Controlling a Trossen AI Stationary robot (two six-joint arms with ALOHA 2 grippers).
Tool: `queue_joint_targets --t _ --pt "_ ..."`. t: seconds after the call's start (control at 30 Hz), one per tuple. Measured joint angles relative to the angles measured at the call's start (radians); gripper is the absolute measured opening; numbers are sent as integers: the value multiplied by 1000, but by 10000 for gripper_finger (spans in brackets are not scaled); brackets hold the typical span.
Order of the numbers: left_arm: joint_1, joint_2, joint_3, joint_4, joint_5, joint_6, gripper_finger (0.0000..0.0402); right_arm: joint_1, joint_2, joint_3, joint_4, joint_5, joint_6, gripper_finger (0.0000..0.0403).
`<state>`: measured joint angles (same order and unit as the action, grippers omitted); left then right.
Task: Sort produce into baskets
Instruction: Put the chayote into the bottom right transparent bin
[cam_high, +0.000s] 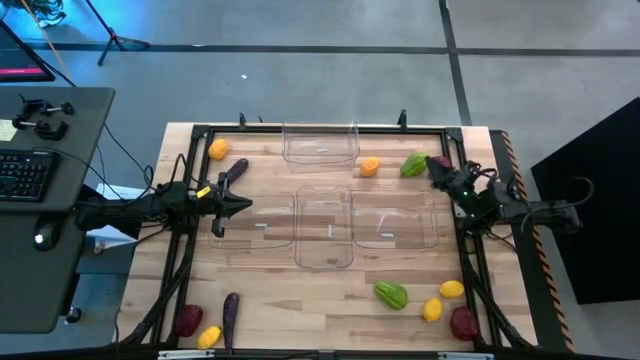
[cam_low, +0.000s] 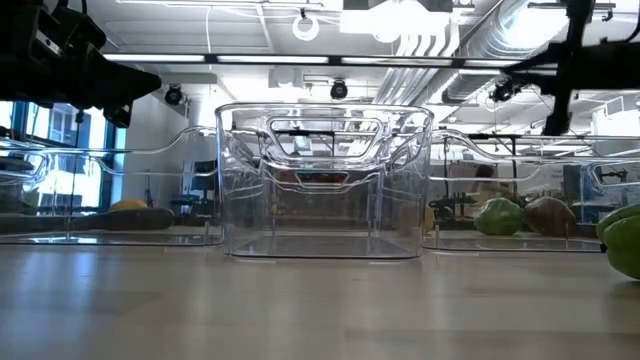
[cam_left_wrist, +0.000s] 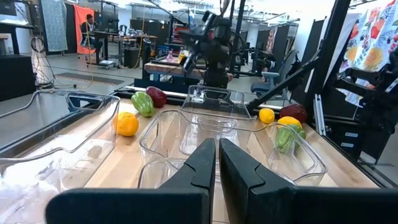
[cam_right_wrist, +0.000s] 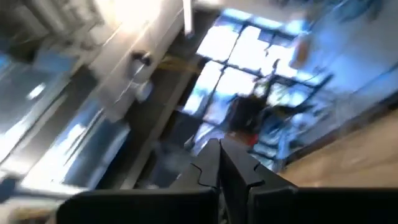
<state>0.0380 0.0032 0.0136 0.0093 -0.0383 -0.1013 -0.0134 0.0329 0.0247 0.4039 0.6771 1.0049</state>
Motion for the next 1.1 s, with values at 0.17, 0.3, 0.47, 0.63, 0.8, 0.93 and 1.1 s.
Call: queue_joint_targets --t 0.17,0.3,0.47,0.63,0.8,0.93,1.1 --pt "0 0 0 0 0 0 10 -63 54 120 -59 45 -153 0" --pt "0 0 0 0 0 0 10 -143 152 299 -343 61 -217 1" --pt "0 0 0 0 0 0 10 -257 383 552 -687 -54 -222 38" --pt "0 0 0 0 0 0 10 -384 656 685 -787 -115 -302 132" --pt "0 0 0 0 0 0 10 -554 911 778 -839 -202 -314 233" --pt "0 0 0 0 0 0 10 -673 1111 872 -1017 -322 -243 283" --pt "0 0 0 0 0 0 10 -752 1314 977 -1236 -356 -66 299"
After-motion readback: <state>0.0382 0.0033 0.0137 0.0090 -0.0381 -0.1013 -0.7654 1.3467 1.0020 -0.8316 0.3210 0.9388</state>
